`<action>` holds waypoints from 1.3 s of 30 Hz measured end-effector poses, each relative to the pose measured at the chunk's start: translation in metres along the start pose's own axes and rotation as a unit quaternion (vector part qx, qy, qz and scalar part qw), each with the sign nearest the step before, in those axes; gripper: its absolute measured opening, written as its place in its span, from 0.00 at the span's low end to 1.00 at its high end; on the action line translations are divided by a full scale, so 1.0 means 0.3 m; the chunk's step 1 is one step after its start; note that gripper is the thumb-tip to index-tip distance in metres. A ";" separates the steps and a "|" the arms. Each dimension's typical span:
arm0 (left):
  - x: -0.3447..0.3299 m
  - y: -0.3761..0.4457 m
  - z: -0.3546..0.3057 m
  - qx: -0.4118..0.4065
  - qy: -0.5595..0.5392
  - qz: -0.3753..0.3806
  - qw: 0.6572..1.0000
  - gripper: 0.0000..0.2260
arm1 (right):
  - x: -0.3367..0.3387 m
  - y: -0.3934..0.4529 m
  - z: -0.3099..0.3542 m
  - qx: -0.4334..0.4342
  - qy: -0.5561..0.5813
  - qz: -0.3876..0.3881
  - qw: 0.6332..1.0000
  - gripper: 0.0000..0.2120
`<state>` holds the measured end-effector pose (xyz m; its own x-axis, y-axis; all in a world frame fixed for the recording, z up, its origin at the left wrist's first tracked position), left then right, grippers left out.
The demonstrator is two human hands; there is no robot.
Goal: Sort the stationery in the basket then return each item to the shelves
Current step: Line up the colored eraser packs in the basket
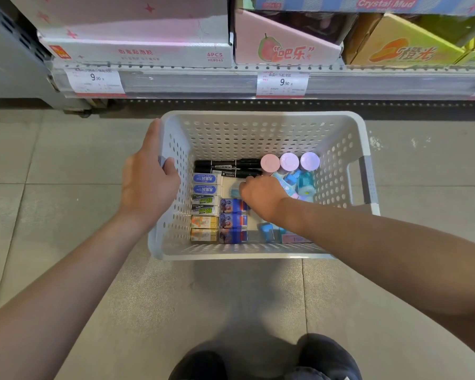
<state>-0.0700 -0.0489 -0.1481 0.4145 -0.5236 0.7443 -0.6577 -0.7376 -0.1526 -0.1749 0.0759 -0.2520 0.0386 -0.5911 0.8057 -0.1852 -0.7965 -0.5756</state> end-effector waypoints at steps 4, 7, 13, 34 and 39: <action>-0.002 -0.001 0.003 -0.001 -0.009 0.006 1.000 0.28 | -0.004 -0.006 -0.009 -0.008 0.025 0.003 1.000 0.18; -0.002 0.002 0.006 0.002 -0.008 0.009 1.000 0.28 | 0.017 -0.021 -0.016 0.000 0.062 -0.026 0.998 0.17; -0.002 0.004 0.000 -0.010 0.004 0.009 1.000 0.28 | -0.027 -0.129 0.074 0.155 0.182 0.052 0.970 0.12; -0.007 0.001 -0.001 -0.009 -0.010 0.013 1.000 0.28 | -0.126 -0.106 -0.028 0.095 0.248 0.158 0.951 0.16; -0.004 0.000 0.003 0.003 -0.015 0.012 1.000 0.29 | -0.117 -0.044 -0.022 0.047 0.329 0.115 0.936 0.12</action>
<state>-0.0700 -0.0487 -0.1494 0.4163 -0.5538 0.7211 -0.6642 -0.7269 -0.1748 -0.1805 0.1079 -0.2718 -0.6107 -0.5672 0.5526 -0.0264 -0.6829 -0.7300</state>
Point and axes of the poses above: each hand's wrist, its own y-axis towards the middle knuckle, its own x-axis out of the back of the hand, z = x × y, the point moved 9 cm from there along y, towards the middle knuckle, and after that the axes turned 6 degrees about z, right-handed, at the moved point
